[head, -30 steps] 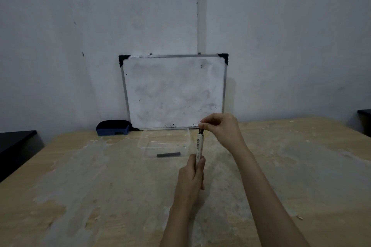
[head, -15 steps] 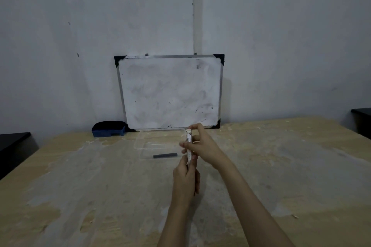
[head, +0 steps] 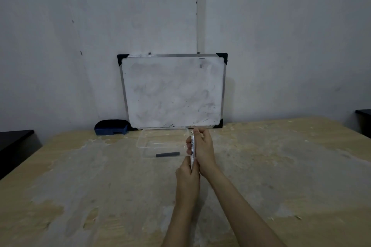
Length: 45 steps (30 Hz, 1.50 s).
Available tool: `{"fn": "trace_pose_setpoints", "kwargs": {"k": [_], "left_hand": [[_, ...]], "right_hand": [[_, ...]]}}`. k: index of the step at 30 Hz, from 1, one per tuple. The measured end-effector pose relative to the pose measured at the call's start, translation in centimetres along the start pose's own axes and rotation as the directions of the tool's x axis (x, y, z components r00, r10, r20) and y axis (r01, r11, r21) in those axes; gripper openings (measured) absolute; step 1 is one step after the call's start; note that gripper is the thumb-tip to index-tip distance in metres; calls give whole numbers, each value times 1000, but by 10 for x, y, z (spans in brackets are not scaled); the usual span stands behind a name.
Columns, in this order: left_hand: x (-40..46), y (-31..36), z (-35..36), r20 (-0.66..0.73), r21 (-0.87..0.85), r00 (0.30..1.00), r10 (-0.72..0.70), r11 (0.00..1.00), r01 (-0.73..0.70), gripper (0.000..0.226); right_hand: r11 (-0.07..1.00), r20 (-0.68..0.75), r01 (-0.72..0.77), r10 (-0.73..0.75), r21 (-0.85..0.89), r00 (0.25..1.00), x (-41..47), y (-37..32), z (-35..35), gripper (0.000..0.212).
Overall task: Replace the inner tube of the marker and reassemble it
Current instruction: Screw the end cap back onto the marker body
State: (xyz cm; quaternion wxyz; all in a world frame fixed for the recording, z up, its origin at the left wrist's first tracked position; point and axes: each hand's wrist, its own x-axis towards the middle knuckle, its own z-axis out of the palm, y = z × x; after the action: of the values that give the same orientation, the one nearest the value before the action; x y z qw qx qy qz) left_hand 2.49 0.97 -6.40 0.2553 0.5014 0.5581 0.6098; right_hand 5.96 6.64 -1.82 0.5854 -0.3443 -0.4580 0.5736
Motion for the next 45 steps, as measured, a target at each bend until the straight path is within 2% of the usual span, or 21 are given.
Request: {"fn": "trace_pose_setpoints", "kwargs": {"k": [4, 9, 14, 18, 26, 33, 40, 45], "left_hand": [[1, 0, -1, 2, 57, 1000, 30, 998, -30, 18], [2, -2, 0, 42, 109, 998, 56, 992, -60, 21], [0, 0, 4, 96, 130, 993, 63, 989, -75, 23], [-2, 3, 5, 98, 117, 993, 67, 990, -78, 19], [-3, 2, 7, 116, 95, 991, 65, 992, -77, 20], [-2, 0, 6, 132, 99, 990, 56, 993, -69, 19], [-2, 1, 6, 107, 75, 993, 48, 996, -56, 19], [-3, 2, 8, 104, 102, 994, 24, 994, -34, 17]], "right_hand": [[969, 8, -147, 148, 198, 989, 7, -3, -3, 18], [882, 111, -373, 356, 288, 928, 14, -9, -17, 24], [787, 245, -495, 431, 368, 868, 18, -12, -26, 53], [783, 295, -498, 408, 373, 864, 20, -11, -26, 58], [828, 183, -445, 406, 341, 896, 19, -10, -25, 50], [851, 153, -410, 380, 329, 912, 17, -8, -26, 37], [817, 245, -441, 372, 371, 895, 19, -6, -27, 50], [846, 173, -427, 391, 319, 904, 15, -1, -28, 49]]}}
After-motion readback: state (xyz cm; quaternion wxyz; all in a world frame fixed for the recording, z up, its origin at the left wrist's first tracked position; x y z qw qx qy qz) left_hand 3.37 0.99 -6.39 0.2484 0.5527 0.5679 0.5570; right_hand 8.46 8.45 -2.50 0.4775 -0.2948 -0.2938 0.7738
